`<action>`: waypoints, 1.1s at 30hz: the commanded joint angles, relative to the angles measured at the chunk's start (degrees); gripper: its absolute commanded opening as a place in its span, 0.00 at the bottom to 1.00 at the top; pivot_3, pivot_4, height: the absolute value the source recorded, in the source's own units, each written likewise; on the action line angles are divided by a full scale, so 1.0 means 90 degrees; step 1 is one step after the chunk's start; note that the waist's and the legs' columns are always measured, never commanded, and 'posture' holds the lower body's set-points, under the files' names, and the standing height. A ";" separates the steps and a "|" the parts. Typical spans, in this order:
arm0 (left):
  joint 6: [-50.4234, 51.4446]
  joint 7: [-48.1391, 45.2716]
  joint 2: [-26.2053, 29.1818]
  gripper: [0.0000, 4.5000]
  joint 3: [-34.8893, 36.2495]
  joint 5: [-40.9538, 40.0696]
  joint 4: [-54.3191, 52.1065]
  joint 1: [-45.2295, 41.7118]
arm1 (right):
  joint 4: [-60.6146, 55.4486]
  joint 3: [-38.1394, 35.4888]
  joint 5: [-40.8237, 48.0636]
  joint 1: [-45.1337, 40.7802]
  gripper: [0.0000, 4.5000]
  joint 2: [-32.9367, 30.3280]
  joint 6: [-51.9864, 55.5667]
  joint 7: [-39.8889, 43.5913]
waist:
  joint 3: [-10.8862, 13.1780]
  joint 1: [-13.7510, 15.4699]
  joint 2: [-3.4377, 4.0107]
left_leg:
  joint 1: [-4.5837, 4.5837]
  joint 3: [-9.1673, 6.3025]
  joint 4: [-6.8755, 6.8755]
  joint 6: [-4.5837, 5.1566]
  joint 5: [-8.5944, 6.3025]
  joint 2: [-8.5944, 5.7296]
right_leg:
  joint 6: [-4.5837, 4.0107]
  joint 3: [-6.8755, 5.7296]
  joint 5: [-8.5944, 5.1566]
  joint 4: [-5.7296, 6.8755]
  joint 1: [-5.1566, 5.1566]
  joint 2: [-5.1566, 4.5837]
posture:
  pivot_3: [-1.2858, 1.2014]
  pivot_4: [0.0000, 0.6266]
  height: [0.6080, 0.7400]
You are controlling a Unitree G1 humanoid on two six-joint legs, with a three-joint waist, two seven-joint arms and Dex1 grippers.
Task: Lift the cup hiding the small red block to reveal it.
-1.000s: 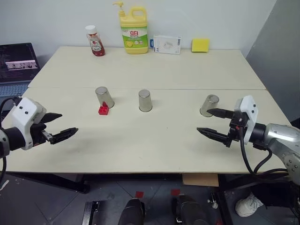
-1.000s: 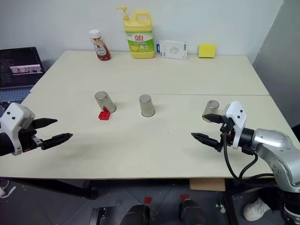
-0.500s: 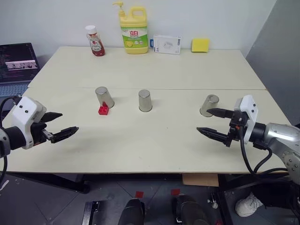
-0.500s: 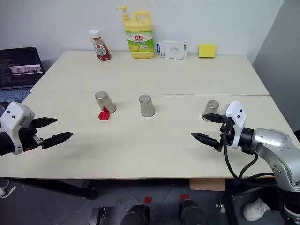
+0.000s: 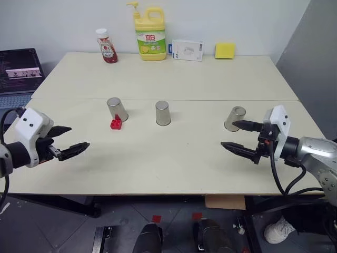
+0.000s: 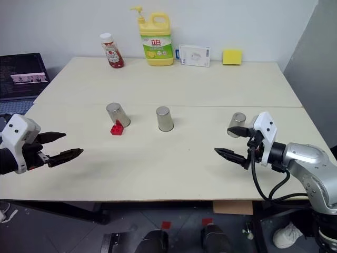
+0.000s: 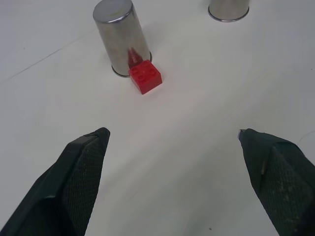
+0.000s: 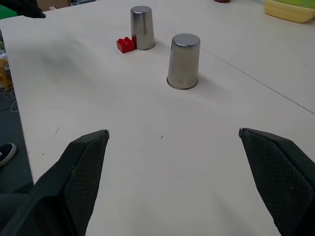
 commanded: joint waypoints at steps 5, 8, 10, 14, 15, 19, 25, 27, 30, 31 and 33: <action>0.0043 -0.0091 0.0071 0.99 0.0280 -0.0118 -0.0156 0.0000 | 0.0012 -0.0447 0.0244 -0.0035 1.00 -0.0234 0.0094 0.0209 | 0.0000 0.0000 0.0000 | 0.0000 0.0000 0.0000 0.0000 0.0000 0.0000 | 0.0000 0.0000 0.0000 -0.0001 0.0000 0.0000 | 0.52 0.24 1.00; 0.0065 -0.0086 0.0061 0.99 0.0287 -0.0141 -0.0159 -0.0011 | 0.0021 -0.0457 0.0230 -0.0050 1.00 -0.0231 0.0106 0.0214 | 0.0000 0.0000 0.0000 | 0.0001 0.0000 0.0000 0.0000 0.0000 0.0001 | 0.0000 0.0000 0.0000 0.0000 0.0000 0.0000 | 0.52 0.24 1.00; 0.0078 -0.0086 0.0058 0.99 0.0289 -0.0153 -0.0168 -0.0007 | 0.0020 -0.0449 0.0224 -0.0057 1.00 -0.0225 0.0105 0.0213 | 0.0000 0.0000 0.0000 | 0.0001 0.0000 0.0000 0.0000 0.0000 0.0001 | 0.0000 0.0000 0.0000 0.0000 0.0000 0.0000 | 0.52 0.24 1.00; 0.0102 -0.0078 0.0054 0.99 0.0286 -0.0161 -0.0186 0.0002 | 0.0022 -0.0428 0.0212 -0.0061 1.00 -0.0222 0.0092 0.0223 | 0.0000 0.0000 0.0000 | 0.0000 0.0000 0.0000 0.0000 0.0000 0.0000 | 0.0000 0.0001 0.0000 0.0000 0.0000 0.0000 | 0.52 0.24 1.00; 0.0109 -0.0079 0.0050 0.99 0.0286 -0.0164 -0.0190 0.0002 | 0.0023 -0.0426 0.0211 -0.0062 1.00 -0.0222 0.0090 0.0225 | 0.0000 0.0000 0.0000 | 0.0000 0.0000 0.0000 0.0000 0.0000 0.0000 | 0.0000 0.0000 0.0000 0.0000 0.0000 0.0000 | 0.52 0.24 1.00; 0.0118 -0.0070 0.0040 0.99 0.0285 -0.0174 -0.0194 -0.0005 | 0.0017 -0.0421 0.0199 -0.0059 1.00 -0.0225 0.0078 0.0232 | 0.0000 0.0000 0.0000 | 0.0000 0.0000 0.0000 0.0000 0.0000 0.0000 | 0.0000 0.0001 0.0000 0.0000 0.0000 0.0000 | 0.52 0.24 1.00; 0.0127 -0.0043 0.0037 0.99 0.0250 -0.0185 -0.0198 -0.0038 | -0.0020 -0.0417 0.0201 -0.0035 1.00 -0.0208 0.0078 0.0214 | 0.0000 0.0000 0.0000 | 0.0000 0.0000 0.0000 0.0000 0.0000 0.0000 | 0.0000 0.0000 0.0000 0.0000 0.0000 0.0000 | 0.52 0.24 1.00; 0.0129 -0.0041 0.0034 0.99 0.0233 -0.0185 -0.0208 -0.0037 | -0.0030 -0.0419 0.0199 -0.0024 1.00 -0.0208 0.0078 0.0208 | 0.0000 0.0000 0.0000 | 0.0000 0.0000 0.0000 0.0000 0.0000 0.0000 | 0.0000 0.0000 0.0000 -0.0001 0.0000 0.0000 | 0.52 0.24 1.00; 0.0129 -0.0043 0.0039 0.99 0.0225 -0.0183 -0.0201 -0.0041 | -0.0031 -0.0430 0.0199 -0.0015 1.00 -0.0212 0.0080 0.0205 | 0.0000 0.0000 0.0000 | 0.0000 0.0000 0.0000 0.0000 0.0000 0.0000 | 0.0000 0.0000 0.0000 -0.0001 0.0000 0.0000 | 0.52 0.24 1.00; 0.0125 -0.0044 0.0043 0.99 0.0218 -0.0179 -0.0190 -0.0049 | -0.0031 -0.0431 0.0199 -0.0012 1.00 -0.0212 0.0080 0.0205 | 0.0000 0.0000 0.0000 | 0.0000 0.0000 0.0000 0.0000 0.0000 0.0000 | 0.0000 0.0000 0.0000 -0.0001 0.0000 0.0000 | 0.52 0.24 1.00; 0.0114 -0.0044 0.0047 0.99 0.0196 -0.0170 -0.0169 -0.0072 | -0.0031 -0.0427 0.0199 -0.0016 1.00 -0.0207 0.0078 0.0203 | 0.0000 0.0000 0.0000 | 0.0000 0.0000 0.0000 0.0000 0.0000 0.0000 | 0.0000 0.0000 0.0000 -0.0001 0.0000 0.0000 | 0.52 0.24 1.00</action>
